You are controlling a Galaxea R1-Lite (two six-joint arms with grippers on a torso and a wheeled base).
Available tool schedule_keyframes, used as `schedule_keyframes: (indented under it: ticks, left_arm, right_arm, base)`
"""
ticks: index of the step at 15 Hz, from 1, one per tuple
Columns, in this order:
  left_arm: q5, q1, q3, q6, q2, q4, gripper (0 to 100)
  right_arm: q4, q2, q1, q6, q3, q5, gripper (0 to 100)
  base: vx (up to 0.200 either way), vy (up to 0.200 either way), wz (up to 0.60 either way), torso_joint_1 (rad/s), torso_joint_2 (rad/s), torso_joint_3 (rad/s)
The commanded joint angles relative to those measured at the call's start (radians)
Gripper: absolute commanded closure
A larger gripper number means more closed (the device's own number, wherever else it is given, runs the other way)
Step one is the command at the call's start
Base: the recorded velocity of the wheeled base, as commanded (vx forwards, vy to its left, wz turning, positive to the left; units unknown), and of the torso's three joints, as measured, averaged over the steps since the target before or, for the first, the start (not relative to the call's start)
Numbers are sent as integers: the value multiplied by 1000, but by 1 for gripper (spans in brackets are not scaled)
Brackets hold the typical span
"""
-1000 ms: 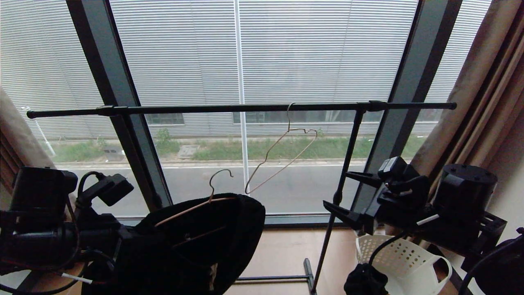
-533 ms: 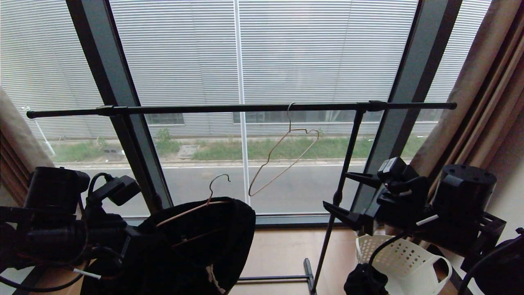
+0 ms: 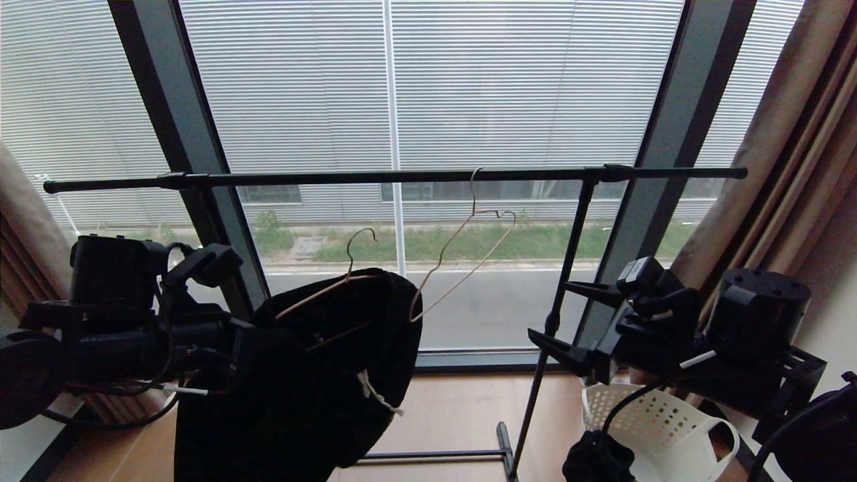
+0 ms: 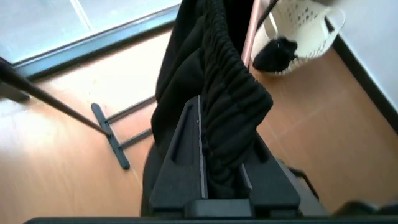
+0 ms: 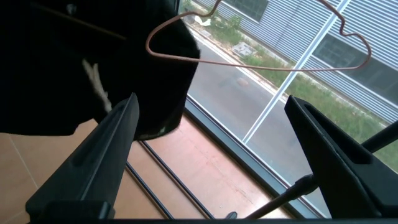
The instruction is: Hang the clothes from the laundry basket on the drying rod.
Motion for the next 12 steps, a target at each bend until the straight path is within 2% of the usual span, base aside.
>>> schedule_keyframes:
  ticks: [1,2,5,8,10,12]
  left_arm:
    - [26,-1,-17,-17,9,-22,100]
    - [38,-2,-27,-35,17,-39,100]
    - [44,-56,-69,-224,72,-189,100]
    - [55,-99,-72,-250,142,-313,100]
    - [93,-128,-113,-260,179,-316,100]
    - [110,-142,-165,-323,227,-318,100]
  right_arm:
    - [0,3,0,0,0,0,0]
    - [0,3,0,0,0,0,0]
    - [0,3,0,0,0,-1,0]
    - [0,5,0,0,0,0,0]
    - [0,5,0,-2,0,-1,0]
    - [-3,15,0,-2,1,-1,0]
  base:
    - [0,0,0,0,0,0]
    - [0,0,0,0,0,0]
    - [0,0,0,0,0,0]
    - [0,0,0,0,0,0]
    - [0,0,0,0,0,0]
    - [0,0,0,0,0,0]
